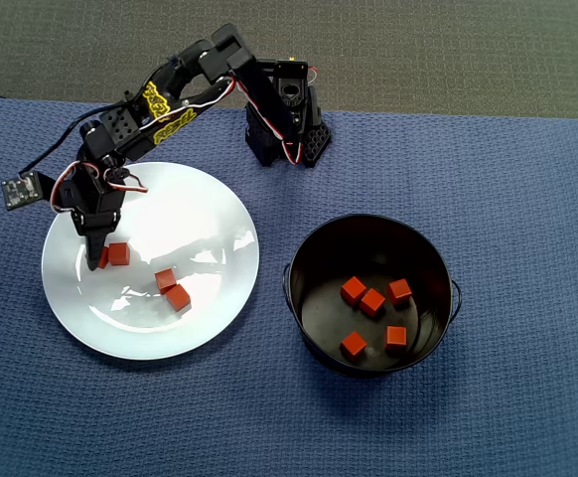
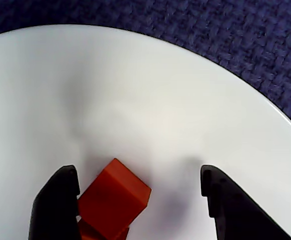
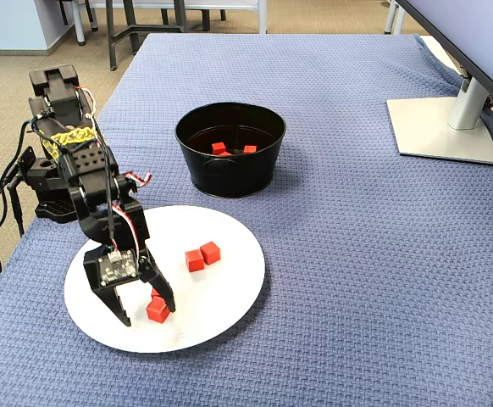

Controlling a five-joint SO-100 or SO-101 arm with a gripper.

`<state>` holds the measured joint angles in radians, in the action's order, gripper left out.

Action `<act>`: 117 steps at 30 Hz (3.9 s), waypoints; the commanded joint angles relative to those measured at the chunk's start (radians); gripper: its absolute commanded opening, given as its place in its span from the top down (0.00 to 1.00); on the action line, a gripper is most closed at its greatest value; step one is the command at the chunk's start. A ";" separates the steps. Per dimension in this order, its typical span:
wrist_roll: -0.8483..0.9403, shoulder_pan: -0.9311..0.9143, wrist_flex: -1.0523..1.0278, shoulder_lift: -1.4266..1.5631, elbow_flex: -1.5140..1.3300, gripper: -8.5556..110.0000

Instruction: Pick up the red cubes from the white plate and place them in the black recipient

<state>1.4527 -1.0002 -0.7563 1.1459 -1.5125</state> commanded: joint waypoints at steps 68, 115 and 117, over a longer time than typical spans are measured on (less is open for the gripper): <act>-0.557 0.074 -0.199 -0.048 0.206 0.78; -0.887 0.380 -0.580 0.525 0.318 0.93; -0.954 0.511 -0.565 0.591 0.253 0.93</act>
<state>0.6059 -0.6811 -1.3070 1.5662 -1.2456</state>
